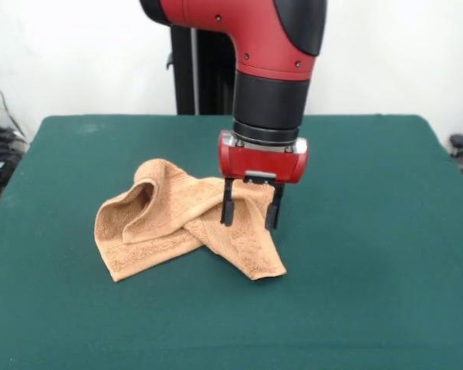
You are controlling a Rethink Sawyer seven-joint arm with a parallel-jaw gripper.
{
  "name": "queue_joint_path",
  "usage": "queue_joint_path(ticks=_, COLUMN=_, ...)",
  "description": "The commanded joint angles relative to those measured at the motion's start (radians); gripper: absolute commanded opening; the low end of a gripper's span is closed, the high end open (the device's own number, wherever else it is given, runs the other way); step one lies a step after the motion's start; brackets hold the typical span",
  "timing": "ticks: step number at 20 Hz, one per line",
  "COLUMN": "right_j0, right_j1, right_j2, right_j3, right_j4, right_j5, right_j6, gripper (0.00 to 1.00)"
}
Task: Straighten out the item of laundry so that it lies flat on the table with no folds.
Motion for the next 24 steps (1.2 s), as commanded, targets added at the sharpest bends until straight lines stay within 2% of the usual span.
queue_joint_path(ticks=1, right_j0=-0.011, right_j1=0.008, right_j2=0.146, right_j3=0.122, right_j4=-0.055, right_j5=0.061, right_j6=0.077, gripper=1.00)
queue_joint_path(ticks=13, right_j0=0.042, right_j1=0.023, right_j2=0.119, right_j3=0.124, right_j4=-0.035, right_j5=0.031, right_j6=0.137, gripper=1.00)
queue_joint_path(ticks=24, right_j0=0.023, right_j1=0.019, right_j2=0.124, right_j3=0.171, right_j4=-0.060, right_j5=-0.004, right_j6=0.121, gripper=1.00)
